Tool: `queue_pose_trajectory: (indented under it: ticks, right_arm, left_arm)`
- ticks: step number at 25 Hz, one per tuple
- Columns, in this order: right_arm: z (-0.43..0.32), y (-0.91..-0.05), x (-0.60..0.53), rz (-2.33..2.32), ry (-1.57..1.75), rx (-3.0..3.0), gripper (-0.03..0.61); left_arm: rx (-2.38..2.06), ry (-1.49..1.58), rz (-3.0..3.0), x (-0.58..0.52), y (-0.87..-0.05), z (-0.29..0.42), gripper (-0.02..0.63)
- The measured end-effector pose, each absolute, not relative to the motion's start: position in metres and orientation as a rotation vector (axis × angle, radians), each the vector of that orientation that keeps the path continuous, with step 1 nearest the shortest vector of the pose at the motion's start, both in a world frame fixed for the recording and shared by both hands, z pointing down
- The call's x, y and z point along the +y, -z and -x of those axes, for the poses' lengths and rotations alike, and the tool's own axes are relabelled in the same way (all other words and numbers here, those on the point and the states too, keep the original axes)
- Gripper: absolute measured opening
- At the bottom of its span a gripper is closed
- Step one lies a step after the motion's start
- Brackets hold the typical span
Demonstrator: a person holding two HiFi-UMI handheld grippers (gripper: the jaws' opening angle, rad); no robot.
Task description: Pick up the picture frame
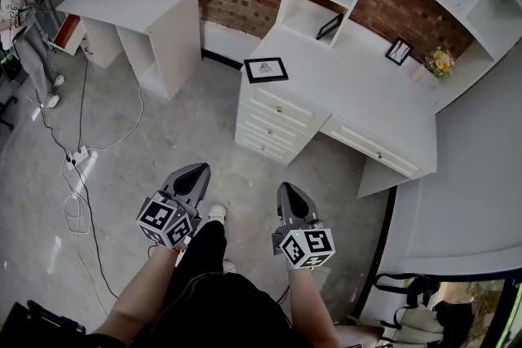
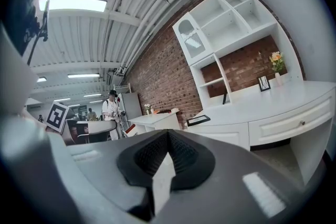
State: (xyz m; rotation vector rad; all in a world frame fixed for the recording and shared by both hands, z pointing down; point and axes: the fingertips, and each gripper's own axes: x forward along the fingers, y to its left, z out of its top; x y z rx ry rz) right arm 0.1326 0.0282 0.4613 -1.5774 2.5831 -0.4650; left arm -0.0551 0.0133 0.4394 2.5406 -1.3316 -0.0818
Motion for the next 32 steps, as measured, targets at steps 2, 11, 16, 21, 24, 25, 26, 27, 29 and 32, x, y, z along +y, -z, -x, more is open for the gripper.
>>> queue_pose_trajectory:
  ticks: [2, 11, 16, 21, 24, 25, 26, 27, 29, 32]
  right_arm:
    - [-0.134, -0.462, 0.014, 1.588, 0.473, 2.571, 0.003]
    - [-0.137, -0.455, -0.060, 1.605, 0.480, 2.560, 0.003]
    - [-0.131, -0.457, -0.096, 1.603, 0.501, 2.564, 0.003]
    - [-0.129, -0.464, -0.132, 1.618, 0.538, 2.554, 0.003]
    - [-0.120, -0.468, -0.152, 1.609, 0.555, 2.555, 0.003]
    - [-0.117, -0.471, -0.158, 1.603, 0.562, 2.561, 0.003]
    - [-0.115, -0.474, -0.165, 1.597, 0.572, 2.570, 0.003]
    - [-0.114, -0.478, -0.171, 1.594, 0.582, 2.580, 0.003]
    - [-0.112, -0.484, -0.182, 1.597, 0.596, 2.590, 0.003]
    - [-0.107, -0.487, -0.202, 1.610, 0.603, 2.573, 0.003]
  left_arm:
    - [-1.323, 0.087, -2.548, -0.002, -0.440, 0.053, 0.002]
    - [-1.285, 0.101, -2.569, -0.080, -0.430, 0.043, 0.002]
    - [-1.274, 0.089, -2.561, -0.116, -0.434, 0.044, 0.002]
    - [-1.266, 0.076, -2.554, -0.151, -0.438, 0.049, 0.002]
    - [-1.256, 0.070, -2.545, -0.170, -0.444, 0.055, 0.002]
    - [-1.242, 0.065, -2.545, -0.176, -0.447, 0.055, 0.002]
    - [-1.224, 0.055, -2.550, -0.181, -0.450, 0.054, 0.002]
    - [-1.205, 0.040, -2.559, -0.186, -0.453, 0.052, 0.002]
    - [-1.179, 0.009, -2.582, -0.195, -0.457, 0.050, 0.002]
    - [-1.180, 0.012, -2.588, -0.213, -0.457, 0.057, 0.002]
